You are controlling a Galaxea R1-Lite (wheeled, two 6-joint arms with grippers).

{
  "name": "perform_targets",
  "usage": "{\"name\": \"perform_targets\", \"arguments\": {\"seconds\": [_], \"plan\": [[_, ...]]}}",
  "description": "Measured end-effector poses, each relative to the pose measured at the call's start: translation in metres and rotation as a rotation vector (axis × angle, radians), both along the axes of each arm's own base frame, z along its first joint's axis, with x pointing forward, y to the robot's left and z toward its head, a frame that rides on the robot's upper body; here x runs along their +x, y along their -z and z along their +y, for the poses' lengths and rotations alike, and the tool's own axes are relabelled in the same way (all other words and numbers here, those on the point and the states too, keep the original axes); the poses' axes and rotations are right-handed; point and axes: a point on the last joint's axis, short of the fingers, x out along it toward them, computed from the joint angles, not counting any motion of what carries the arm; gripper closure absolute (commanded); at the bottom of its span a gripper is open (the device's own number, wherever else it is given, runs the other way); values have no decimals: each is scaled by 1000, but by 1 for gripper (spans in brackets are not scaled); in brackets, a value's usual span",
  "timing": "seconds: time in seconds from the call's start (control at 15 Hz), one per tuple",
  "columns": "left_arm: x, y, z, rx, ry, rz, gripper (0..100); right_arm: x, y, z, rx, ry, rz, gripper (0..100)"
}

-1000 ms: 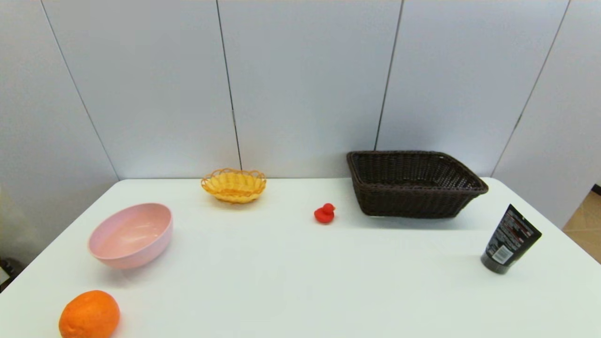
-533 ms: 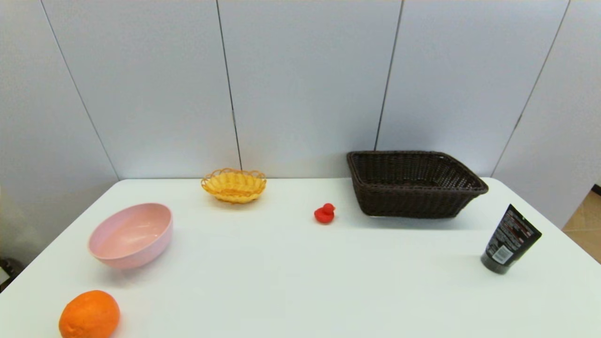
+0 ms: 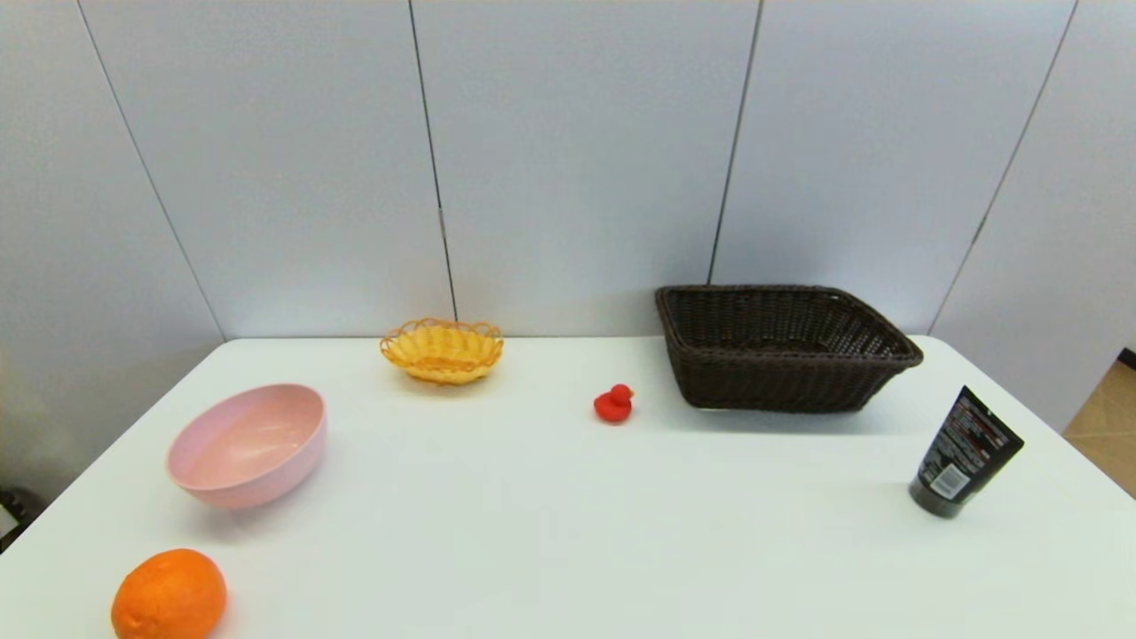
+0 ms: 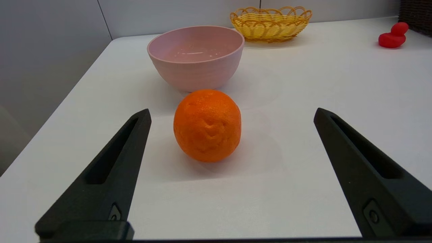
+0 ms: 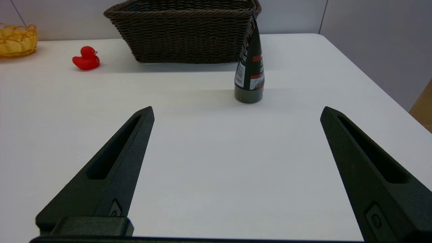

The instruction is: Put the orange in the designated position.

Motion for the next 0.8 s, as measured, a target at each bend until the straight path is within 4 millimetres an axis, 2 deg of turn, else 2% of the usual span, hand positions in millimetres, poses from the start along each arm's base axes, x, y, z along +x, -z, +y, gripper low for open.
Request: {"name": "perform_targets", "arguments": {"seconds": [0.8], "plan": [[0, 0, 0, 0, -1, 0, 0, 0, 0, 0, 0, 0, 0, 0]]}}
